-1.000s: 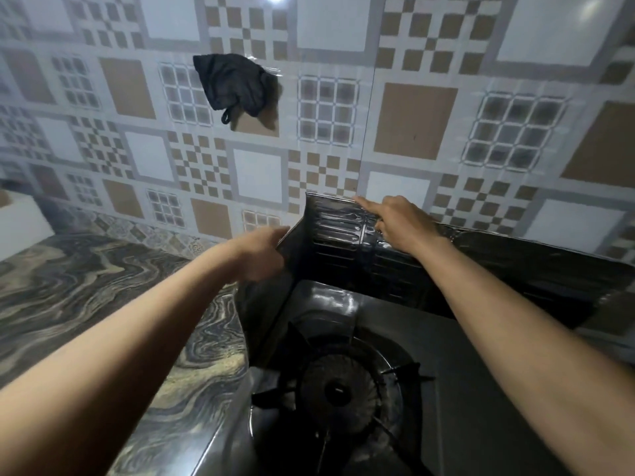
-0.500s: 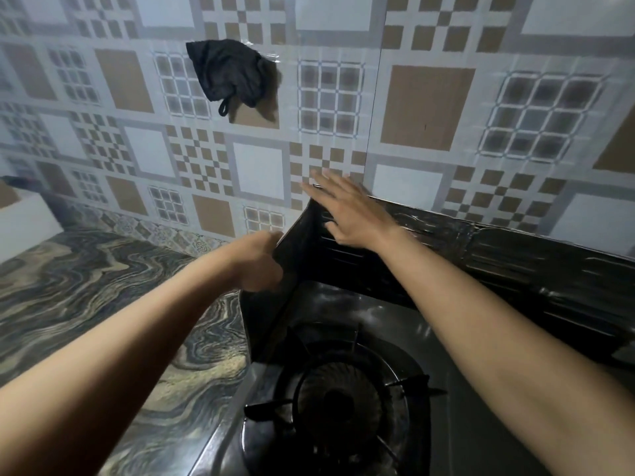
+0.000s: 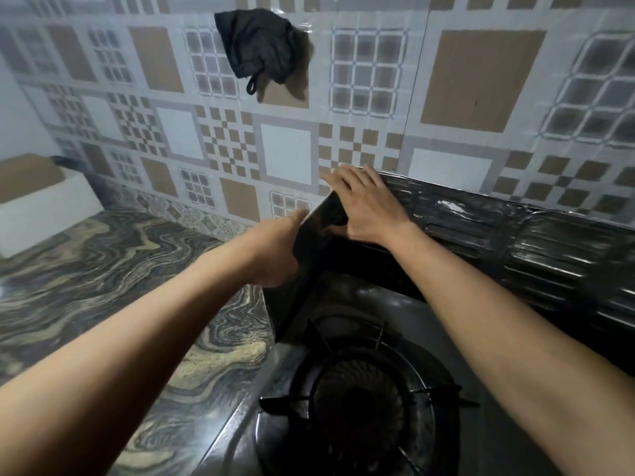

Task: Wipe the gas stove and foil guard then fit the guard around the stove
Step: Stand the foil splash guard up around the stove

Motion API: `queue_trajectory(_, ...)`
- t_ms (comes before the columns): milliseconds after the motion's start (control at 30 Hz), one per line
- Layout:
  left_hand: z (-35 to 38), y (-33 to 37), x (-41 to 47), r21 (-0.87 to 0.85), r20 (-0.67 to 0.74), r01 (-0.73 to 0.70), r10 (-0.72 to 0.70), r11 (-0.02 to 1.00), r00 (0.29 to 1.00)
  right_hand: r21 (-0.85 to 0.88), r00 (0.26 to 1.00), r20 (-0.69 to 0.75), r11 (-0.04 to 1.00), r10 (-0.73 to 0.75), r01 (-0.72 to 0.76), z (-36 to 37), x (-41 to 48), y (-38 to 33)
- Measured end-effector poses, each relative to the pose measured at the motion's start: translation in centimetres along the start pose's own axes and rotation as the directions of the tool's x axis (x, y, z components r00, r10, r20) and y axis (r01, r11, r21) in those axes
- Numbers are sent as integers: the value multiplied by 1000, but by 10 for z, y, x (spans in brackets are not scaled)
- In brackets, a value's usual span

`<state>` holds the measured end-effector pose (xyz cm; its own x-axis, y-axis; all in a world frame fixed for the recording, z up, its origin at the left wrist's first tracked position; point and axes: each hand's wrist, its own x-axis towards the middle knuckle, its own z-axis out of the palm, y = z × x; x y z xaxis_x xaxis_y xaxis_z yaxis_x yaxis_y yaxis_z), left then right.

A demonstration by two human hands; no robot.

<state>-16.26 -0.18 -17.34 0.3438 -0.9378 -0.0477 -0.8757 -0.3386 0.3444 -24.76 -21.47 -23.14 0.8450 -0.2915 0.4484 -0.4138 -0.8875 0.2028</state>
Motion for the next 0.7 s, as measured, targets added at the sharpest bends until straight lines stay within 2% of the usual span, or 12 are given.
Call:
queue_trajectory(167,1,-1,-10,1,-37,-150,150,989,988,45,999,-21,999,-26,27,-1,-1,0)
queue_trajectory(300,-8,-5,-13,-26,-6,-101,101,995,995,66,998,-21,996,-58,59,-1,-5,8)
queue_trajectory(467,-7,-2,-16,-38,-72,-143,140,989,988,63,1000,-25,998,-9,10,1,2,-4)
queue_trajectory(600,-11,-11,-13,-22,-18,-74,73,997,997,114,998,19,992,-52,49,-6,-1,-1)
queue_trajectory(700,-15,-15,-8,-34,7,-50,50,998,999,-7,999,-7,999,-45,45,-12,-18,14)
